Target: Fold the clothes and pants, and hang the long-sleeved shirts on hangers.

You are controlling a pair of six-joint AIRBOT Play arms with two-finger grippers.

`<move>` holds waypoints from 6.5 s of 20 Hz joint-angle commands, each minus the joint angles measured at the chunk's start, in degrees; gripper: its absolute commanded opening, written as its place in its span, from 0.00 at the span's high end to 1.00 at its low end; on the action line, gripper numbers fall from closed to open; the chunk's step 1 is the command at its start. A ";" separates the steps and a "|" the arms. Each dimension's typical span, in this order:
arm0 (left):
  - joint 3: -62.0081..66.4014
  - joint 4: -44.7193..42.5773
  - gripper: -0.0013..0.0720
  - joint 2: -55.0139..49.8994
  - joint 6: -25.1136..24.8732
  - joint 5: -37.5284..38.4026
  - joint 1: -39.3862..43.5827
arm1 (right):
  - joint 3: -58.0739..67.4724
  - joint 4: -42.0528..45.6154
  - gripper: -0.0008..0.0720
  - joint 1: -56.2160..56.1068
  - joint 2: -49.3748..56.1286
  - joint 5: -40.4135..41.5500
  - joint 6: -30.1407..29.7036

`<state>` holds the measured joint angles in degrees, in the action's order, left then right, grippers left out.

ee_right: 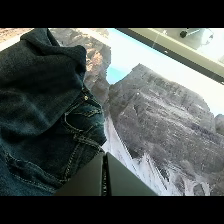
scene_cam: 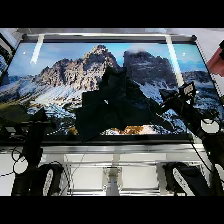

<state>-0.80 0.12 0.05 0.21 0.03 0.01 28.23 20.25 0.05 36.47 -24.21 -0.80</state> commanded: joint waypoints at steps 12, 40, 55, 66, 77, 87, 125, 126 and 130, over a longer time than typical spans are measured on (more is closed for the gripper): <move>-0.28 0.00 0.94 0.00 0.00 0.00 0.02 | 0.00 0.11 0.95 0.02 -0.04 -0.11 0.02; 32.98 10.45 0.78 -55.12 1.51 17.53 11.80 | 40.13 43.39 0.96 0.02 30.05 -36.57 75.60; 36.89 -59.93 0.38 -63.08 62.84 37.38 3.54 | 44.39 61.81 0.09 5.01 43.23 -54.34 90.20; 36.89 -59.93 0.30 -63.06 62.82 50.31 3.56 | 44.11 53.00 0.07 1.57 56.70 -49.16 86.73; 36.89 -60.13 0.30 -63.06 62.40 58.31 3.54 | 44.09 57.51 0.50 1.36 58.25 -43.04 88.61; 36.76 -57.11 0.10 -63.06 65.13 79.06 3.58 | 44.11 55.45 0.96 1.33 58.23 -42.16 87.71; 46.84 -60.17 0.95 -45.94 68.19 61.72 -32.22 | 54.53 67.38 0.96 8.07 35.26 -49.70 90.33; 49.29 -60.15 0.95 -46.25 68.19 61.51 -32.89 | 55.17 67.41 0.96 9.35 34.21 -51.39 90.29; 57.99 -61.05 0.95 -48.41 68.48 61.09 -32.96 | 56.96 67.43 0.96 15.54 28.92 -53.00 90.05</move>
<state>51.13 -59.79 -47.57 68.40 61.43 -31.18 83.66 87.42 11.73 69.08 -75.55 89.17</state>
